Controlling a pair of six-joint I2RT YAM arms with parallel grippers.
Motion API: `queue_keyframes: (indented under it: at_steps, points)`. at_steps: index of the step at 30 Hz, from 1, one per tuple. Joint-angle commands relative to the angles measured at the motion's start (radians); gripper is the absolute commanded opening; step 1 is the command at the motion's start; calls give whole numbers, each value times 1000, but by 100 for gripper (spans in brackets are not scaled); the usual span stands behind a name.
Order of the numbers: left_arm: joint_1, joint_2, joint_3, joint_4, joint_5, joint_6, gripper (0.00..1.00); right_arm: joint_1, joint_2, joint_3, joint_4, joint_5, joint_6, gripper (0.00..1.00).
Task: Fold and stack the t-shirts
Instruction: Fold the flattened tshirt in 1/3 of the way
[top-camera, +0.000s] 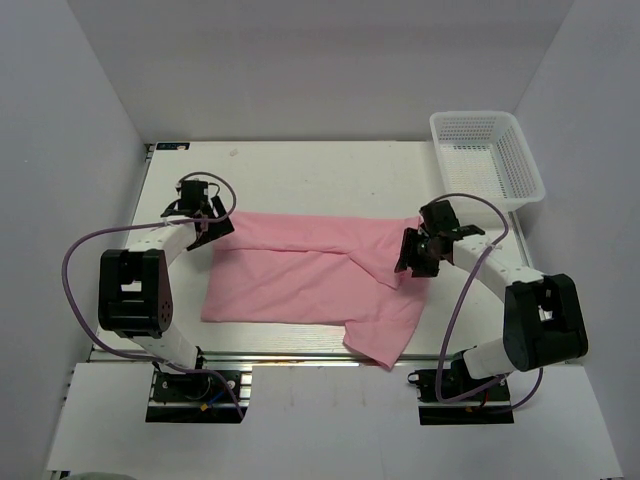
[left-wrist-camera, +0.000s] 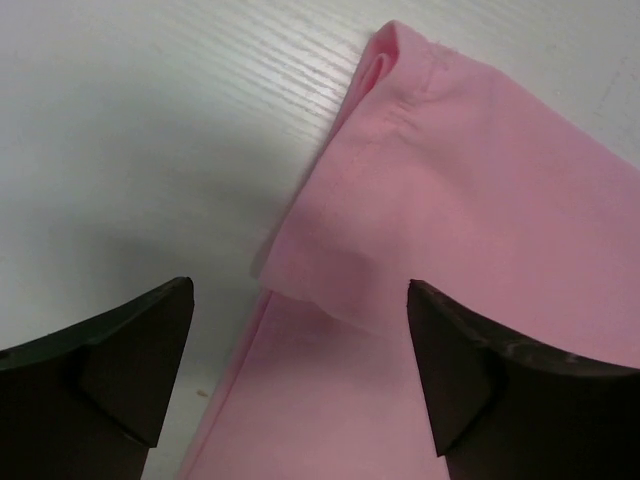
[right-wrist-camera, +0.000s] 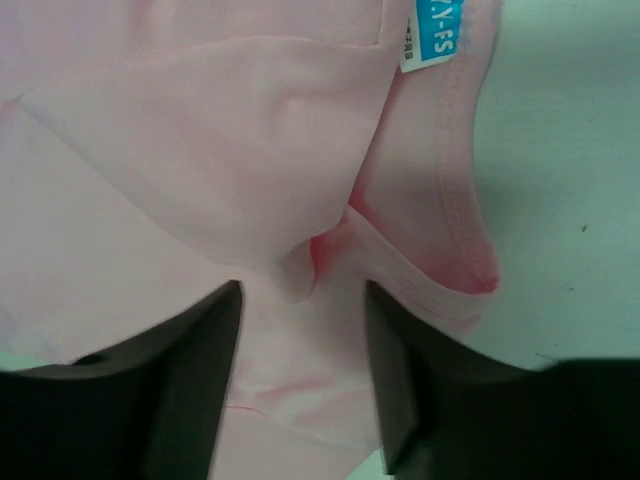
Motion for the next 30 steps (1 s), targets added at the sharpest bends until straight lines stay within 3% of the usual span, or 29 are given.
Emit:
queue_keyframes:
  at_steps: [1, 2, 6, 7, 13, 18, 23, 30]
  points:
    - [7, -60, 58, -65, -34, -24, 100, 2, 0, 97, -13, 24, -47, 63]
    - [7, -69, 71, -65, -34, -24, 100, 1, -5, 116, -7, 22, -46, 76]
    - [-2, -102, 94, -32, 17, -15, 100, 2, -32, 163, 66, 16, -83, 81]
    - [-11, -102, 107, -11, 34, -15, 100, 1, -34, 166, 103, -8, -87, 90]
    - [-11, -4, 160, 99, 287, 14, 100, -1, 67, 188, 250, -83, -69, 90]
    - [-11, 131, 182, 161, 367, 5, 100, -6, 225, 245, 348, -94, -60, 90]
    - [-11, 277, 182, 199, 356, -26, 100, -32, 337, 229, 543, -39, 9, 90]
    - [12, 349, 200, 118, 258, -75, 100, -111, 388, 168, 429, 67, 123, 90]
